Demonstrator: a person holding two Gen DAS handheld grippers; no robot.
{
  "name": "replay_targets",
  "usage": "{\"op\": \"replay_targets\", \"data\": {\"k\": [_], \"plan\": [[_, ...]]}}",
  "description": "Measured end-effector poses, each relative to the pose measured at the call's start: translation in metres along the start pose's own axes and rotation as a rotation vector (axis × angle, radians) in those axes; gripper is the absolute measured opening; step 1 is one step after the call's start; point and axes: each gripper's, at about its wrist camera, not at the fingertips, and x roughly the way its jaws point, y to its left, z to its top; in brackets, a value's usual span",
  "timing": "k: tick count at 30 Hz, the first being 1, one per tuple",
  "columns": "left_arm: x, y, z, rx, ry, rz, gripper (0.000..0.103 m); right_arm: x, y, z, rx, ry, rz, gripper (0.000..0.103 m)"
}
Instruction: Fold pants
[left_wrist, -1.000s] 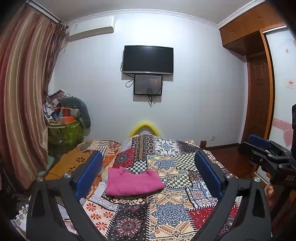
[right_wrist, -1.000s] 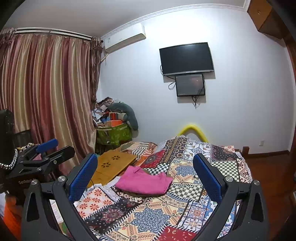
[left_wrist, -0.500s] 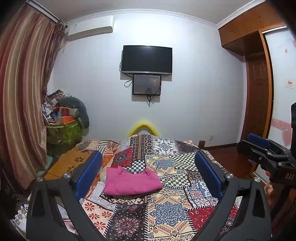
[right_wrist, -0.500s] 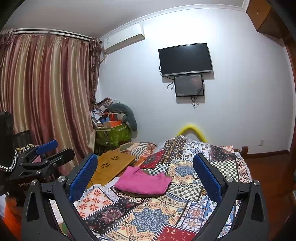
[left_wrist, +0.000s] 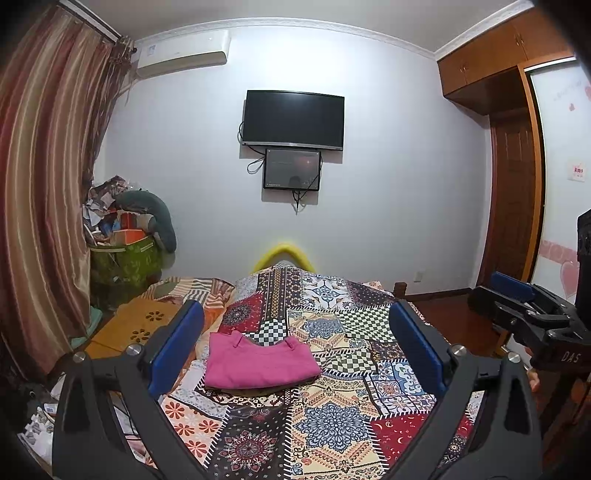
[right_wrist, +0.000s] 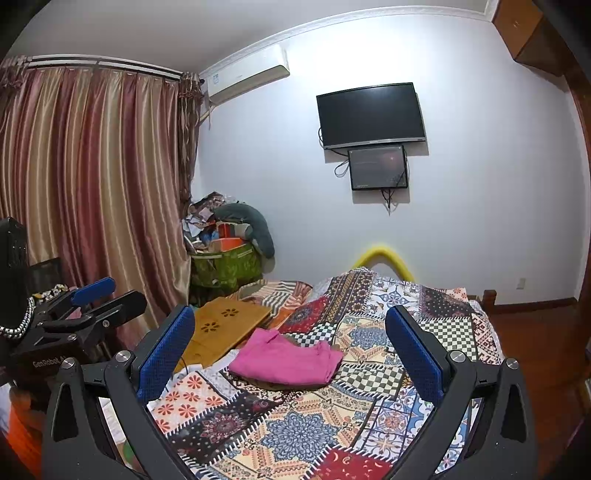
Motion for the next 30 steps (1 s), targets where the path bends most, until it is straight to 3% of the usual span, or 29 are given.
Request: {"op": "replay_targets", "data": {"k": [30], "plan": [[0.014, 0.006, -0.007, -0.039, 0.05, -0.027, 0.103, 0.005, 0.001, -0.002, 0.014, 0.014, -0.004, 0.103]]}}
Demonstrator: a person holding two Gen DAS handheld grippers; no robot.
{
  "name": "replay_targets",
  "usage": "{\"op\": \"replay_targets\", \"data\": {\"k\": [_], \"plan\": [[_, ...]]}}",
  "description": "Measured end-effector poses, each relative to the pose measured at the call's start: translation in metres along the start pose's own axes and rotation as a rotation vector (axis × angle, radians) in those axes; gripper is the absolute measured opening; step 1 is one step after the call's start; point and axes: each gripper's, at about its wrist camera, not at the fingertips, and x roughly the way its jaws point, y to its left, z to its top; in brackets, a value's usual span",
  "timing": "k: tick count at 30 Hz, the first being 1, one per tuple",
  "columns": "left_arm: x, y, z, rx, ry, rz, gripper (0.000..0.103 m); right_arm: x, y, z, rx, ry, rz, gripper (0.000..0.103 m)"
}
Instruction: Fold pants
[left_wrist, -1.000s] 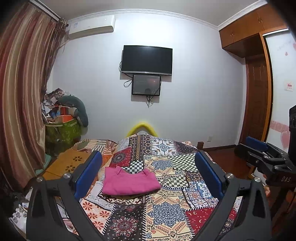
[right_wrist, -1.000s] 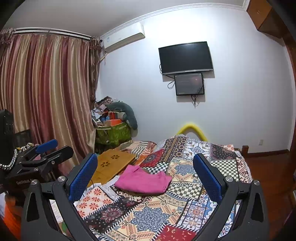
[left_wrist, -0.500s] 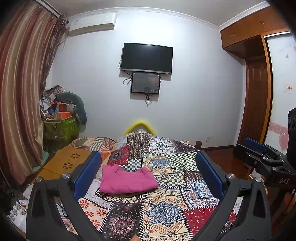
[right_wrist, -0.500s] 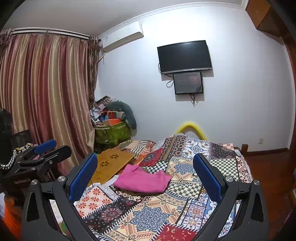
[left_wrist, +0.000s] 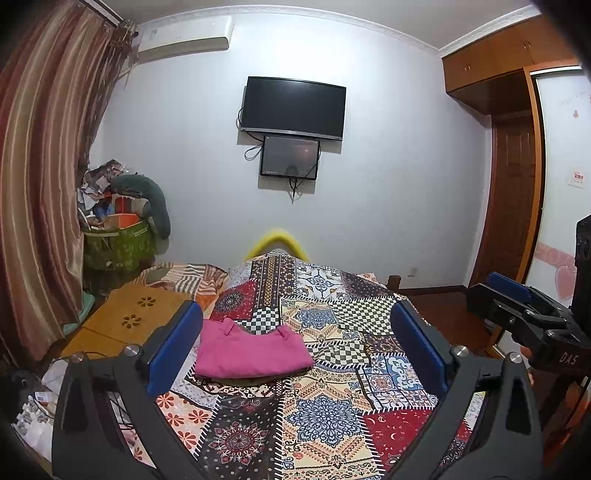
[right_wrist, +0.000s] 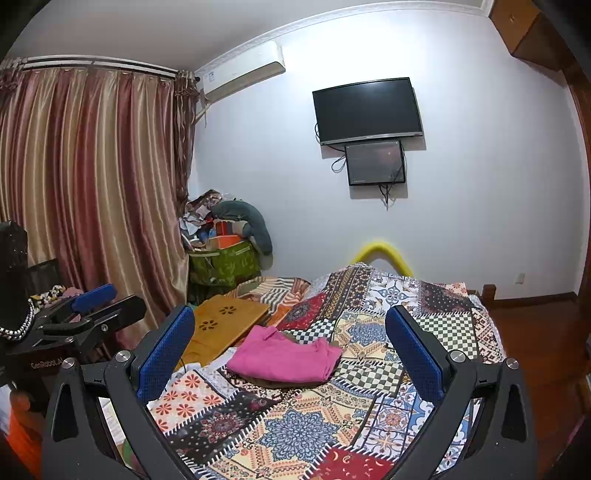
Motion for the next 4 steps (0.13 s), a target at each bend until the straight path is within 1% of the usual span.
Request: {"op": "replay_targets", "data": {"k": [4], "plan": [[0.0012, 0.0023, 0.0014, -0.003, 0.006, -0.002, 0.103, 0.0001, -0.0001, -0.0007, 0.0, 0.002, 0.0, 0.103]]}}
